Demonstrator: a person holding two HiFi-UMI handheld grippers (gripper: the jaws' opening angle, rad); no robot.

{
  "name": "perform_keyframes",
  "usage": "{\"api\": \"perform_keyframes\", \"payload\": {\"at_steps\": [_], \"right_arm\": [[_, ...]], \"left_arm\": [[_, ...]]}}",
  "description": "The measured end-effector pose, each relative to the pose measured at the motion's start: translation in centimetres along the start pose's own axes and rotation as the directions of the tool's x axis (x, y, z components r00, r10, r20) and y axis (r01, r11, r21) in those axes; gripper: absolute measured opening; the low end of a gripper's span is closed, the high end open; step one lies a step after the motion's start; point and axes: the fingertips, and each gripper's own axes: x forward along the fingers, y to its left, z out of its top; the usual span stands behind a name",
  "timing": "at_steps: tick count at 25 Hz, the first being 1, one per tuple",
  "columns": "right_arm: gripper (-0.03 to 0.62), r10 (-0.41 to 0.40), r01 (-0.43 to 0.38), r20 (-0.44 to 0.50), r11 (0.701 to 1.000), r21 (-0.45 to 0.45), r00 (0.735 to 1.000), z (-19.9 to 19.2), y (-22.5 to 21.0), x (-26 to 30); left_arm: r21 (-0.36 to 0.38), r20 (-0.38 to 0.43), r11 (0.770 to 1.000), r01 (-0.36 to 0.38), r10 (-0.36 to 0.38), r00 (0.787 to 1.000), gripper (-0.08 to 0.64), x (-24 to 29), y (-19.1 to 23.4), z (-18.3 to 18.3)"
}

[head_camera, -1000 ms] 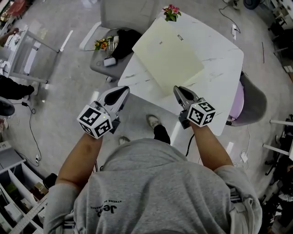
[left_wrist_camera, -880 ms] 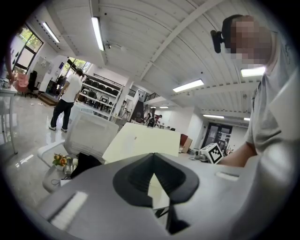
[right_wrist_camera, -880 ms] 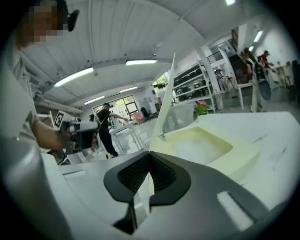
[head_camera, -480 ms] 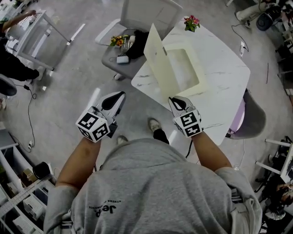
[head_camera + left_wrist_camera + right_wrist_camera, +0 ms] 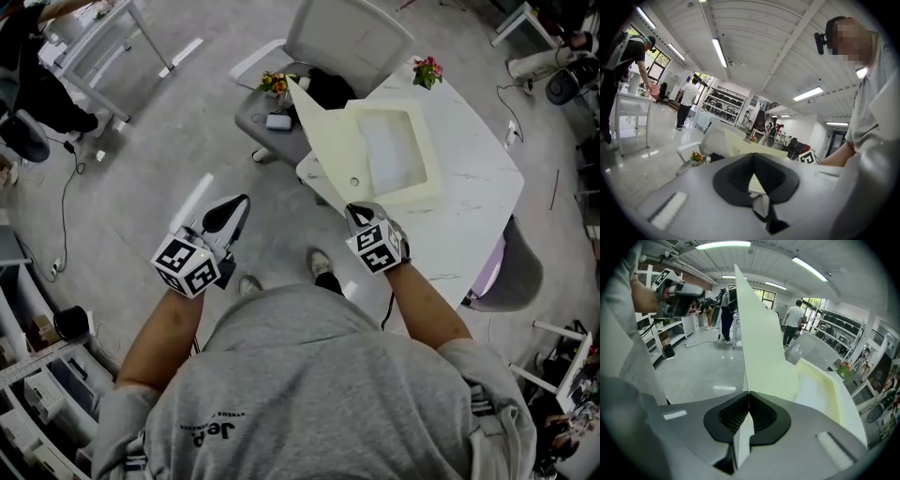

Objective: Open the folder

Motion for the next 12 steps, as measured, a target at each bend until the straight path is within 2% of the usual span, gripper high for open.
{"api": "perform_keyframes", "payload": {"at_steps": [12], "right_arm": [[0.007, 0.037, -0.047, -0.167, 0.997, -0.058, 0.985, -0.9, 0.8, 3.2]], "left_arm": [[-0.019, 0.046, 0.996, -0.092, 0.093, 0.995, 0.049, -4.6, 1.6, 0.4]]}}
